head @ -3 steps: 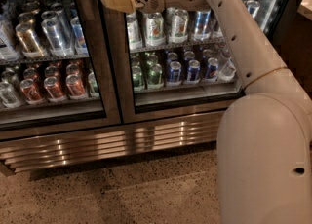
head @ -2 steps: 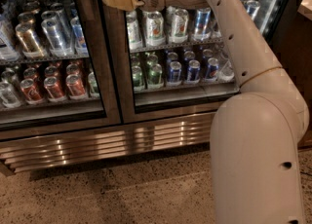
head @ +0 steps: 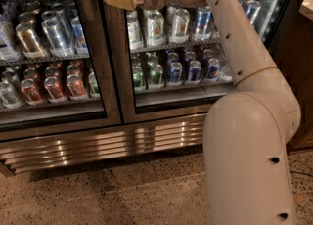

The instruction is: Open right fridge door

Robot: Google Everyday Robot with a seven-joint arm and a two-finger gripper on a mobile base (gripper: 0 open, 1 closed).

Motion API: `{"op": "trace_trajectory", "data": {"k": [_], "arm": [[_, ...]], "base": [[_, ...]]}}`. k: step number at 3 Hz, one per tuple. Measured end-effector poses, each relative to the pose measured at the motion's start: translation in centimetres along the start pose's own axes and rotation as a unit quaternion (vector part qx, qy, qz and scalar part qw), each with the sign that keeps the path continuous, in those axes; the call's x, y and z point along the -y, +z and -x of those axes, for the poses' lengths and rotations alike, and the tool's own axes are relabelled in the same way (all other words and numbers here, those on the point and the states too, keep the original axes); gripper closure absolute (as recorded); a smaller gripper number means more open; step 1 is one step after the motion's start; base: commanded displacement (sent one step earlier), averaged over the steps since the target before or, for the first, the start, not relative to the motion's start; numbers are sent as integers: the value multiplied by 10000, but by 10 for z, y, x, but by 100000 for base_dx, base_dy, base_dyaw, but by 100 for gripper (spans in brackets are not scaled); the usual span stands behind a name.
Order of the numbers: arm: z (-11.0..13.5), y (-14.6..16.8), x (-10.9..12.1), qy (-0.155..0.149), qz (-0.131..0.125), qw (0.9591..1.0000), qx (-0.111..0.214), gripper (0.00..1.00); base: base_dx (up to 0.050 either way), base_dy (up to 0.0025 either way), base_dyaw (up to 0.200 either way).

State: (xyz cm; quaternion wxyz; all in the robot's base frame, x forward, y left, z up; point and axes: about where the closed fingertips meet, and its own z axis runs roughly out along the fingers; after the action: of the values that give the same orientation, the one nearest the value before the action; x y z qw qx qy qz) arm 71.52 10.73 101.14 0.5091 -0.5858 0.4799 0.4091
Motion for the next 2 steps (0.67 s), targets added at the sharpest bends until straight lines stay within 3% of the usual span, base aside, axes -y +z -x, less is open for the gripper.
{"op": "trace_trajectory", "data": {"k": [2], "arm": [[0,0,0,0,1,10000,0,10]], "base": [[0,0,0]]}}
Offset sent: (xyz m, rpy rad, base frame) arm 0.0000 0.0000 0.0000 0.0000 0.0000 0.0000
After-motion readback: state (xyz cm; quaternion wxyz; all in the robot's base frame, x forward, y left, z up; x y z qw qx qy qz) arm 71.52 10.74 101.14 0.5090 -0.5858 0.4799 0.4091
